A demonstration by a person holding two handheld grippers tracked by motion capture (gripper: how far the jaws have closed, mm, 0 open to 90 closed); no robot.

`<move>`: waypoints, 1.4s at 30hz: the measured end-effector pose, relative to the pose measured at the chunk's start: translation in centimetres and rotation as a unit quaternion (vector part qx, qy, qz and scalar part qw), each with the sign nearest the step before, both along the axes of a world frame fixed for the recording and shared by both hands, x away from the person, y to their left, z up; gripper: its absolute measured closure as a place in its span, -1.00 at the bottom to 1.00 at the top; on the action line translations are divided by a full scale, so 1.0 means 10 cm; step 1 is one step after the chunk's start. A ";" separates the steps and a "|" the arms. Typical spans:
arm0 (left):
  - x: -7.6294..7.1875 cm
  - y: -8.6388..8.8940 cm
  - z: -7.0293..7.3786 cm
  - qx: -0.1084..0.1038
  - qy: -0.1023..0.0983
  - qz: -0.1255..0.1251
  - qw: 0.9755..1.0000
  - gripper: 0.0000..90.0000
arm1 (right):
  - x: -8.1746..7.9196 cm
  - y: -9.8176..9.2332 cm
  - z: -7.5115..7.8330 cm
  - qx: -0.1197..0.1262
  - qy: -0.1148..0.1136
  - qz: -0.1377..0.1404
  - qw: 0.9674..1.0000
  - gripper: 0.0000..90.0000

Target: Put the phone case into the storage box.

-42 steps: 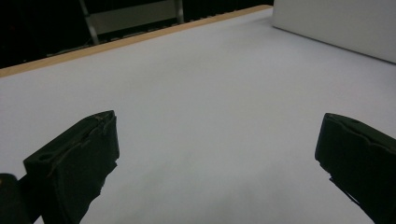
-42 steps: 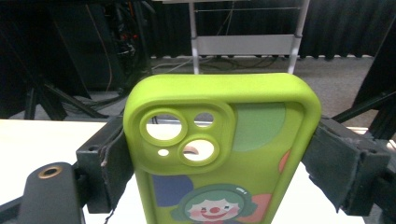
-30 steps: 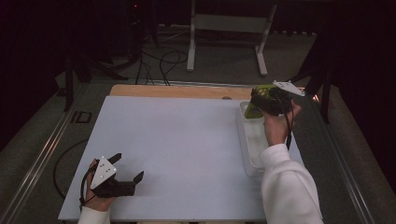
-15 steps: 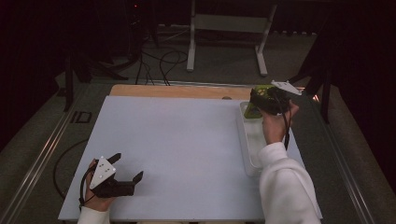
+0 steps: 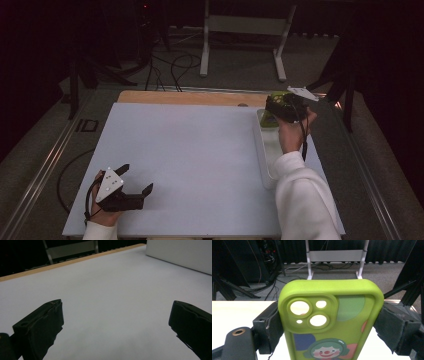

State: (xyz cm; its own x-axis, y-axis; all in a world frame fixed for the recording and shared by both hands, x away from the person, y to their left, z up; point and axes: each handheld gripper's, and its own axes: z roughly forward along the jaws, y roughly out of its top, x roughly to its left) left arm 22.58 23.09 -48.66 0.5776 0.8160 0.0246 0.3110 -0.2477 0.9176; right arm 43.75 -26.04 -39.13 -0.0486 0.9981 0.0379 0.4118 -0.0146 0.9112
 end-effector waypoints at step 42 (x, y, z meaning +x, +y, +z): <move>0.00 0.01 0.00 0.000 -0.002 0.001 1.000 -1.00 | 0.10 0.09 -0.21 -0.014 0.032 -0.003 0.999 -0.65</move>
